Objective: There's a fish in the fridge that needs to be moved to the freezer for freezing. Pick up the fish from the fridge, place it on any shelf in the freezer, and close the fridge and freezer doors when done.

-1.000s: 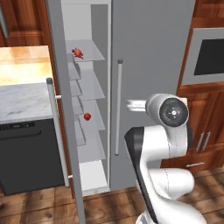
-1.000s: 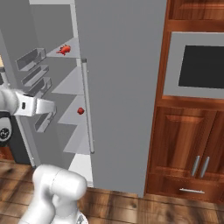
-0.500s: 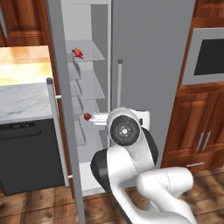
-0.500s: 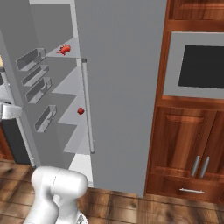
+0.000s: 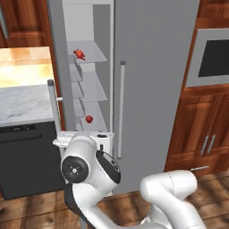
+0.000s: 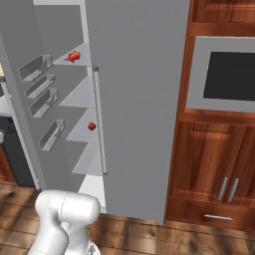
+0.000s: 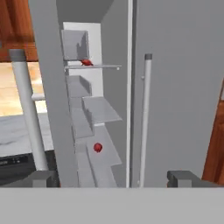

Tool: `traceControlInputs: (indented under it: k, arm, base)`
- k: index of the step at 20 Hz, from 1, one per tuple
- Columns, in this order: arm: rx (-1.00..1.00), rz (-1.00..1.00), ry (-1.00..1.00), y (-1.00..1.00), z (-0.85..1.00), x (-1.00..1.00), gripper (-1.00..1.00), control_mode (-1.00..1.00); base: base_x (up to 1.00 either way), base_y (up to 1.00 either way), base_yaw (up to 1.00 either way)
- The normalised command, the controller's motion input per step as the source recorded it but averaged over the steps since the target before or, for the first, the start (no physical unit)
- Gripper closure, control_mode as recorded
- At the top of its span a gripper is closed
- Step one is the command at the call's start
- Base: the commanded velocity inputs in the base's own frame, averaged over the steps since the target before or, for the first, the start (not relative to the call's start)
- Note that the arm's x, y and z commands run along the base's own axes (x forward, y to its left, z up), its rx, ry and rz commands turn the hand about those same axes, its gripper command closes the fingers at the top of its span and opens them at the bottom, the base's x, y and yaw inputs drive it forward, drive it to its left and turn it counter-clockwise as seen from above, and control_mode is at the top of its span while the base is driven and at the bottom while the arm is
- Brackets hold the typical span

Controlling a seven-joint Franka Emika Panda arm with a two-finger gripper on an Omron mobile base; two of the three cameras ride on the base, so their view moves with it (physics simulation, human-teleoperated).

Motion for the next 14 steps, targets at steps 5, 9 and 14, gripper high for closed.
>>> traceControlInputs:
  k: [5, 9, 14]
  arm:
    - [0.0, -0.11, -0.04, 0.93, -0.38, 0.42, -1.0, -1.0]
    - [0.0, -0.09, 0.0, 0.76, -0.4, 0.47, -1.0, -1.0]
    - [0.0, -0.05, -0.01, 0.76, -0.39, 0.43, -1.0, -1.0]
  base:
    - [0.0, 0.0, 0.0]
    - [0.0, 0.0, 0.0]
    - [0.0, 0.0, 0.0]
